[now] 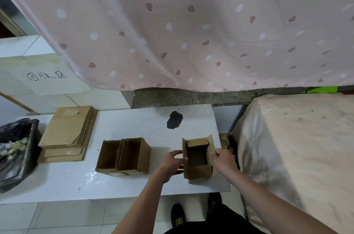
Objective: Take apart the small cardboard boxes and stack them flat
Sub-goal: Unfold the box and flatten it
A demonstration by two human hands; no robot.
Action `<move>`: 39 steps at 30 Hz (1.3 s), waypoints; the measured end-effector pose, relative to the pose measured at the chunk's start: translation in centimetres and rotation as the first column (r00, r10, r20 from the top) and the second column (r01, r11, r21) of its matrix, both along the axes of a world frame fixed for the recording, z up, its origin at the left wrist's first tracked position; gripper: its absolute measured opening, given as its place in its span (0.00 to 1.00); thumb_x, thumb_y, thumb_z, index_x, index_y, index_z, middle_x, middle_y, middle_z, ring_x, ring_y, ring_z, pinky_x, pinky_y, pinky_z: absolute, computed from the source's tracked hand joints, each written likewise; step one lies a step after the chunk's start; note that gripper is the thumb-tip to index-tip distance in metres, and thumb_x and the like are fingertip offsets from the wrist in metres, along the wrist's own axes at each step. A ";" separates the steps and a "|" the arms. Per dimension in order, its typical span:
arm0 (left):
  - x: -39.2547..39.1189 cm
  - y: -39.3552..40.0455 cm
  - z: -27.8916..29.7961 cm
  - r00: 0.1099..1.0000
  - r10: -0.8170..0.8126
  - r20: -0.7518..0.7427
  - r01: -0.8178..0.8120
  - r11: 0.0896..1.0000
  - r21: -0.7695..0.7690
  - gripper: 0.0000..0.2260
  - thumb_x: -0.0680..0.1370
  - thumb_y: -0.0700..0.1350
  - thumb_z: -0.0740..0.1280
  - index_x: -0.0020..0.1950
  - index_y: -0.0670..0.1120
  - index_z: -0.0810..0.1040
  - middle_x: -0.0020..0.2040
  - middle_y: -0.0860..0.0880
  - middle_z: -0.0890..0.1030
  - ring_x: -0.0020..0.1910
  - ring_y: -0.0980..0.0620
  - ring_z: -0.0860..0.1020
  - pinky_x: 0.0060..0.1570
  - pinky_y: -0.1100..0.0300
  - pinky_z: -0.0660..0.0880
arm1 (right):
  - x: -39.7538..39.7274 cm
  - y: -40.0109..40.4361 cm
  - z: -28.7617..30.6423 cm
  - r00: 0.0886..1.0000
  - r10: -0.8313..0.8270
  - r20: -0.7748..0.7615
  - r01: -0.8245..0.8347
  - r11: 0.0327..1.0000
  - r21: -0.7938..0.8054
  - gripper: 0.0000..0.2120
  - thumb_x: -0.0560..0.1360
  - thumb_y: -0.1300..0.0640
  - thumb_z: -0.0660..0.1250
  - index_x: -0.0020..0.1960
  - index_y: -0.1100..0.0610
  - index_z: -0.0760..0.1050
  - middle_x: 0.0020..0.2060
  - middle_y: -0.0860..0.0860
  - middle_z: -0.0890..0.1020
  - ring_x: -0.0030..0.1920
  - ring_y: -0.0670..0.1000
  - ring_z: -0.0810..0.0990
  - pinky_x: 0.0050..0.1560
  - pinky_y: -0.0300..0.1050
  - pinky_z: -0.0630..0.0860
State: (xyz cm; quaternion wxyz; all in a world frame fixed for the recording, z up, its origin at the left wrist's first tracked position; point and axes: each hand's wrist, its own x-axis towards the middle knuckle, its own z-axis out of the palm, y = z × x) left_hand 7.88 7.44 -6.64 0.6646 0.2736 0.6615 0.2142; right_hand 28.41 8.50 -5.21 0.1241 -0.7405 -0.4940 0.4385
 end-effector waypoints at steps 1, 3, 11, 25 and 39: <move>-0.3 0.3 0.4 1.000 -0.029 0.013 0.029 1.000 0.007 0.22 0.80 0.42 0.70 0.73 0.48 0.70 0.59 0.42 0.81 0.57 0.43 0.81 0.56 0.49 0.80 | 0.0 0.3 0.1 1.000 0.023 0.011 -0.023 0.999 0.024 0.20 0.81 0.60 0.62 0.31 0.55 0.63 0.27 0.50 0.66 0.27 0.48 0.66 0.30 0.42 0.60; -1.0 1.1 0.9 0.998 -0.057 -0.039 0.059 0.997 0.051 0.25 0.78 0.46 0.72 0.74 0.49 0.68 0.62 0.44 0.79 0.61 0.44 0.78 0.60 0.50 0.77 | 0.0 1.1 0.3 0.994 0.085 0.064 -0.090 0.993 0.077 0.22 0.80 0.60 0.63 0.29 0.54 0.62 0.25 0.49 0.65 0.26 0.47 0.65 0.29 0.42 0.59; -1.0 3.0 1.2 0.962 -0.063 -0.266 0.106 0.983 0.148 0.28 0.79 0.51 0.70 0.76 0.44 0.67 0.70 0.42 0.75 0.56 0.49 0.77 0.54 0.57 0.73 | -0.6 4.9 1.6 0.874 0.434 0.219 -0.463 0.880 0.106 0.10 0.80 0.51 0.66 0.44 0.53 0.83 0.42 0.49 0.84 0.44 0.52 0.81 0.45 0.47 0.77; 1.7 1.6 0.0 0.827 -0.331 -0.455 0.330 0.940 -0.083 0.29 0.78 0.59 0.68 0.72 0.43 0.68 0.61 0.46 0.77 0.55 0.48 0.77 0.54 0.54 0.79 | -0.1 1.4 -1.2 0.995 -0.095 -0.043 0.083 0.971 -0.225 0.34 0.74 0.46 0.74 0.73 0.59 0.65 0.67 0.56 0.74 0.66 0.58 0.74 0.57 0.49 0.75; 0.5 1.1 1.1 0.995 -0.047 -0.090 0.049 0.999 0.024 0.12 0.86 0.51 0.54 0.63 0.48 0.72 0.60 0.41 0.78 0.56 0.41 0.80 0.46 0.50 0.83 | 1.9 2.6 -0.9 0.837 -0.426 -0.344 0.394 0.905 -0.162 0.15 0.80 0.60 0.55 0.62 0.51 0.76 0.61 0.53 0.77 0.58 0.53 0.74 0.60 0.52 0.73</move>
